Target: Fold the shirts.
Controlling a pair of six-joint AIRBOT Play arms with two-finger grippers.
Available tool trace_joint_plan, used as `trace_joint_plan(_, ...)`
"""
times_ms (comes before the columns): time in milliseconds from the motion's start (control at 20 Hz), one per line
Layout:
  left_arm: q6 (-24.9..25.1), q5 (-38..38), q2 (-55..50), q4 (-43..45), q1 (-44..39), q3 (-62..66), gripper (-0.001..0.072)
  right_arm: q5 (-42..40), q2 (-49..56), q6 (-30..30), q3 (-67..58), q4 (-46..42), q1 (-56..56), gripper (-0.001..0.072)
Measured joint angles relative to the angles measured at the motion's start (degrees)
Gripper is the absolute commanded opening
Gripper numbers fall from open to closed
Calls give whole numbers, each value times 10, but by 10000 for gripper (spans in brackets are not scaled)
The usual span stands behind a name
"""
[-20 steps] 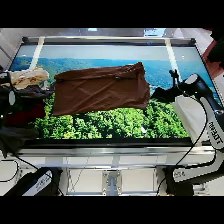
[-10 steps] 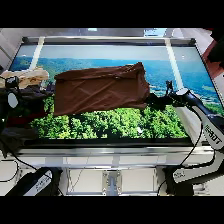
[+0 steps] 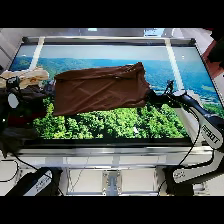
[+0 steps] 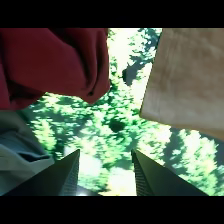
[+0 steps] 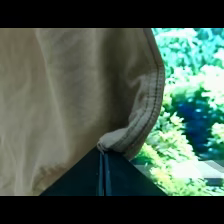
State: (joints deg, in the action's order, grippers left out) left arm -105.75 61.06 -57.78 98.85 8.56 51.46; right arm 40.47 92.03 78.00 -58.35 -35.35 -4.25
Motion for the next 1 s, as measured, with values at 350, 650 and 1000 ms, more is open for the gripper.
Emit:
trace_joint_plan(350, -139, -54, -35, -92, 14, -63, 435, 10, 0, -21, 0, 12, 0, 27)
trace_joint_plan(650, -131, -97, -110, -264, 62, -75, 486, 30, -2, -35, 0, 15, 0, 26)
trace_joint_plan(1000, -106, -142, -153, -338, 93, -77, 483, 40, -2, -52, 0, 26, 0, 27)
